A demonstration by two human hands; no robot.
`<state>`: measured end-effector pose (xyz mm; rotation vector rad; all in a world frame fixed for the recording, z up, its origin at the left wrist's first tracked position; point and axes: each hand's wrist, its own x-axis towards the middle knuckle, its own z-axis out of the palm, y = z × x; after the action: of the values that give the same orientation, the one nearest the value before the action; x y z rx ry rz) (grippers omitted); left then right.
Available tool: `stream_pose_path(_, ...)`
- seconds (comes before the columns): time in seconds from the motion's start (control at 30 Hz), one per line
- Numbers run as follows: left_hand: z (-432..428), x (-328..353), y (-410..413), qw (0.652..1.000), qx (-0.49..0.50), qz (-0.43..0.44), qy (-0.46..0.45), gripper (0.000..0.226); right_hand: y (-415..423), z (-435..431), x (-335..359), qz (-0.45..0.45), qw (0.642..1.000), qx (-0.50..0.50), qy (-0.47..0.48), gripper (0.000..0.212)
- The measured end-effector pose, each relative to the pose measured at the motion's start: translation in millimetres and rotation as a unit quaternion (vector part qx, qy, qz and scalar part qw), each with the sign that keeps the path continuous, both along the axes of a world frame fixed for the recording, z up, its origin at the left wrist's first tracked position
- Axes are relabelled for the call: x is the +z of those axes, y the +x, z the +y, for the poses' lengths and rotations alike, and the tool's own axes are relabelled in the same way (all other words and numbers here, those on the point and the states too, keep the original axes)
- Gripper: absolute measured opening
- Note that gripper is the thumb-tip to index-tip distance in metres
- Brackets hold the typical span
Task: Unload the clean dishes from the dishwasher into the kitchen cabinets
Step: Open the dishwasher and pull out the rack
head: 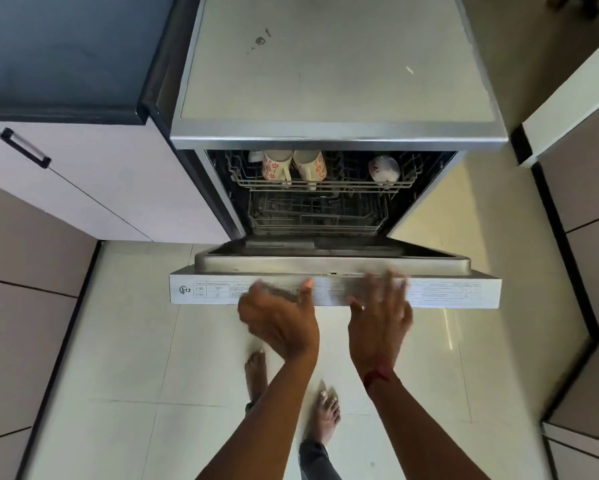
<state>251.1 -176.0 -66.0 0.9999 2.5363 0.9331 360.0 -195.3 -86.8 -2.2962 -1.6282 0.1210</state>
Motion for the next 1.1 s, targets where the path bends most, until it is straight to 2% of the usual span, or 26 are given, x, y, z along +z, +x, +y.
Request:
stream_pose_path(0.03, -6, -3, -2, 0.991, -0.088, 0.095, 0.016, 0.067, 3, -6, -2, -0.046, 0.997, 0.065, -0.011, 0.06)
stream_pose_path(0.07, -10, -8, -6, 0.975, -0.168, 0.146, 0.012, 0.054, 6, -9, -4, -0.074, 0.992, 0.099, -0.028, 0.055)
stream_pose_path(0.1, -16, -13, -10, 0.958, -0.226, 0.176, 0.002, 0.044, 10, -11, -4, -0.095, 0.988, 0.113, -0.041, 0.051)
stream_pose_path(0.17, -32, -22, -20, 0.934, -0.298, 0.196, -0.03, 0.039, 17, -13, -2, -0.117, 0.984, 0.13, -0.044, 0.042)
stream_pose_path(0.27, -57, -34, -38, 0.901, -0.373, 0.216, -0.054, 0.043, 23, -21, -5, -0.116, 0.981, 0.153, -0.036, 0.025)
stream_pose_path(0.4, -105, -63, -58, 0.864, -0.444, 0.23, -0.057, 0.043, 21, -62, -30, -0.094, 0.978, 0.176, -0.069, 0.02)
stream_pose_path(0.5, -150, -100, -68, 0.843, -0.485, 0.212, -0.093, 0.05, 23, -106, -65, -0.077, 0.969, 0.191, -0.138, 0.03)
stream_pose_path(0.57, -180, -126, -72, 0.822, -0.521, 0.147, -0.18, 0.059, 25, -139, -92, -0.056, 0.957, 0.196, -0.204, 0.043)
stream_pose_path(0.6, -193, -139, -74, 0.794, -0.541, 0.113, -0.256, 0.066, 25, -155, -105, -0.046, 0.944, 0.202, -0.258, 0.05)
stream_pose_path(0.67, -213, -170, -80, 0.711, -0.568, 0.048, -0.41, 0.077, 28, -182, -137, -0.027, 0.896, 0.217, -0.386, 0.06)
stream_pose_path(0.73, -218, -185, -91, 0.621, -0.556, -0.053, -0.549, 0.081, 30, -204, -160, -0.019, 0.812, 0.26, -0.522, 0.06)
stream_pose_path(0.77, -220, -193, -97, 0.594, -0.551, -0.062, -0.583, 0.081, 29, -216, -170, -0.017, 0.776, 0.269, -0.57, 0.061)
stream_pose_path(0.8, -219, -200, -102, 0.588, -0.559, -0.04, -0.583, 0.079, 26, -223, -178, -0.008, 0.768, 0.264, -0.583, 0.061)
stream_pose_path(0.9, -217, -220, -107, 0.599, -0.601, 0.003, -0.528, 0.075, 17, -236, -202, 0.055, 0.817, 0.22, -0.53, 0.057)
stream_pose_path(0.93, -215, -225, -106, 0.601, -0.606, 0.002, -0.521, 0.074, 12, -236, -209, 0.062, 0.819, 0.239, -0.519, 0.058)
stream_pose_path(1.03, -212, -243, -98, 0.591, -0.621, 0.02, -0.515, 0.074, 3, -234, -240, 0.04, 0.801, 0.29, -0.522, 0.066)
stream_pose_path(1.1, -220, -258, -90, 0.585, -0.637, 0.062, -0.499, 0.078, 2, -232, -261, 0.004, 0.813, 0.298, -0.501, 0.068)
